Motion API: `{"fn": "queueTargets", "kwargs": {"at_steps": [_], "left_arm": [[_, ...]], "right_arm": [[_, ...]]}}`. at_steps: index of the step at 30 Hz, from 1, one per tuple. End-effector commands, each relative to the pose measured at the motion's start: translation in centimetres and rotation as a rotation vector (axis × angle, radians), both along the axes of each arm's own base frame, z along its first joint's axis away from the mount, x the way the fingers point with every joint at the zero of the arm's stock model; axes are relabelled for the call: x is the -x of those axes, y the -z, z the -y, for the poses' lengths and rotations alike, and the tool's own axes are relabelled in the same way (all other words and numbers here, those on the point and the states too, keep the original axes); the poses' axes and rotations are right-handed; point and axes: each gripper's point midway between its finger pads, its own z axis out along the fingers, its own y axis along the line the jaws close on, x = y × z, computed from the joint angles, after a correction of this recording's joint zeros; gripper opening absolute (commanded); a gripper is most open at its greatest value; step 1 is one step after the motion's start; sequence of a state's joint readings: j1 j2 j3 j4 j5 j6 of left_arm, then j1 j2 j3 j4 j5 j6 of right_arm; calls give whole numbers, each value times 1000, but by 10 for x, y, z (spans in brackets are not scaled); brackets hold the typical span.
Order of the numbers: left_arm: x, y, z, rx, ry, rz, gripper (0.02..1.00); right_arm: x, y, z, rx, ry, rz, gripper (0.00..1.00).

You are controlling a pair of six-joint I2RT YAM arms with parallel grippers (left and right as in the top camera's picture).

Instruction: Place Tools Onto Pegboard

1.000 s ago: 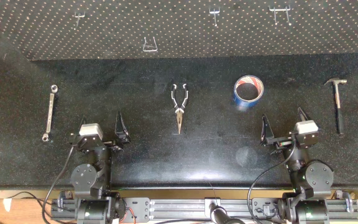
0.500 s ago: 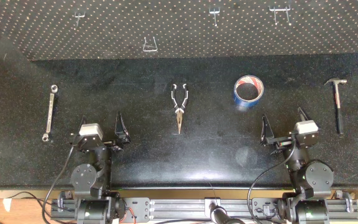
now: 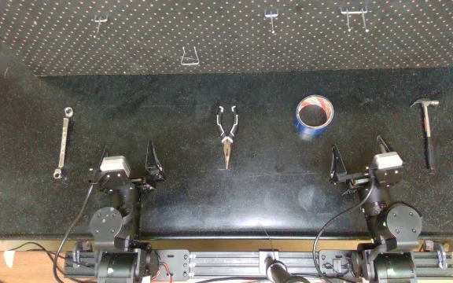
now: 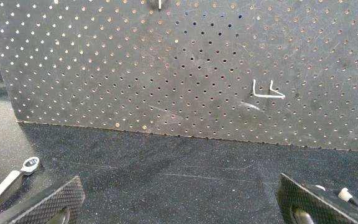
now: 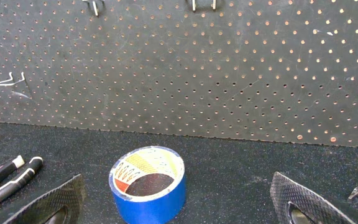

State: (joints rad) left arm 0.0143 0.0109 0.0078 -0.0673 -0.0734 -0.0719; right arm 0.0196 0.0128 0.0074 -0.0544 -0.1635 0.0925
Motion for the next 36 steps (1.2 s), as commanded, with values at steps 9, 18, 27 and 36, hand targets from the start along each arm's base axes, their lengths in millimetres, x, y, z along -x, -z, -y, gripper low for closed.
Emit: {"fn": "queueTargets", "kwargs": {"at_steps": [9,18,27,36], "left_arm": [[0,1,1,-2,5,-2,996],[0,1,1,-2,5,-2,996],[0,4,-1,-3,-3,-23,996],[12,34,-104,-336,-454,-502,993]], "right_arm": [[0,0,1,11,3,5,976],[0,0,1,11,4,5,976],[0,0,1,11,4,5,976],[0,0,1,11,3,5,976]]}}
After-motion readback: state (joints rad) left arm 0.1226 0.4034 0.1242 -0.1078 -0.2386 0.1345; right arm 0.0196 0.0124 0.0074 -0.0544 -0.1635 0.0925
